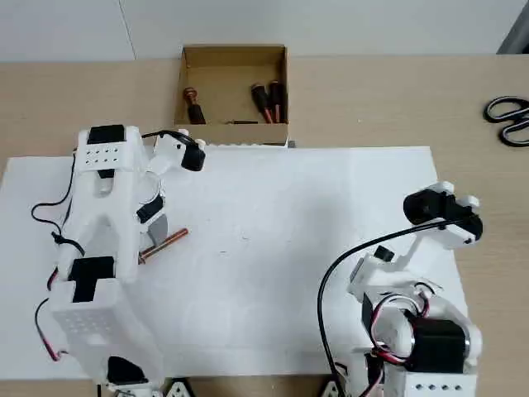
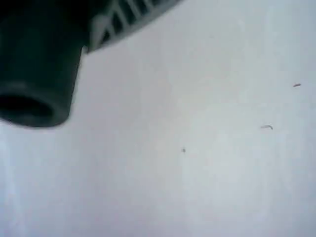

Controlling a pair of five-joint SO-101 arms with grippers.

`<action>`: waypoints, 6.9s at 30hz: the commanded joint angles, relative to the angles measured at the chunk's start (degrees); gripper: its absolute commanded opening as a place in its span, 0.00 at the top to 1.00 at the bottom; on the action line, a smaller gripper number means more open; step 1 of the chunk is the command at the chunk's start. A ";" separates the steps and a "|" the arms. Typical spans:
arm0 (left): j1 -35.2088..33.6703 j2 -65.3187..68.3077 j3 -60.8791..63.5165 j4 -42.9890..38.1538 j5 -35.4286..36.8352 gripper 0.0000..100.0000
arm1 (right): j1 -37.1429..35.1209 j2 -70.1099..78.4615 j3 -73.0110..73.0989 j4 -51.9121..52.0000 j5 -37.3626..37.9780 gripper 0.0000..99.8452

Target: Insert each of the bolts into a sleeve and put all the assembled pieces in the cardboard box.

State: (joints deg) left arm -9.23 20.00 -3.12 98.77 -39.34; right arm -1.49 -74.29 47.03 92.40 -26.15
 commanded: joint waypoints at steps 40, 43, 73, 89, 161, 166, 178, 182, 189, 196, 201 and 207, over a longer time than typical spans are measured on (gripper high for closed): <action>4.84 -3.43 -9.19 1.67 17.85 0.99 | 0.40 -0.40 1.14 -3.47 0.44 1.00; 7.30 -8.18 -9.01 1.67 33.32 0.99 | 0.40 -0.57 1.14 -3.47 0.44 1.00; 4.92 -12.31 -2.68 -6.95 121.32 0.99 | 0.31 -0.40 1.23 -3.56 0.35 1.00; 5.27 -12.31 -2.59 -1.23 111.74 0.68 | 0.31 -0.66 1.23 -3.56 0.35 1.00; 5.27 -1.85 -3.03 -13.01 -43.08 0.84 | 0.04 -0.40 1.23 -4.35 2.46 1.00; 5.19 1.67 -3.03 -14.33 -43.08 0.84 | 0.04 -0.40 1.23 -4.35 2.46 1.00; 5.63 7.03 -3.03 -17.85 -42.99 0.94 | 0.04 -0.40 1.23 -4.26 2.55 1.00; 5.63 6.59 -3.03 -17.58 -42.90 0.99 | 0.04 -0.40 1.23 -4.26 2.55 1.00; 5.98 6.42 -9.80 -10.11 -42.81 1.00 | 0.04 -0.40 1.23 -4.26 2.46 1.00; 8.70 5.19 -24.57 1.67 -38.15 1.00 | 0.04 -0.75 1.23 -4.26 2.64 1.00; 10.99 -4.13 -26.68 1.67 -28.48 1.00 | -1.80 -0.84 -0.18 -4.18 2.81 1.00; 17.05 -17.76 -25.89 1.58 -6.59 1.00 | -9.80 -0.84 -6.15 -5.85 3.08 1.00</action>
State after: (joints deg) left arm 5.10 10.51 -27.03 99.30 -56.75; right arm -8.79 -74.64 45.27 89.05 -24.04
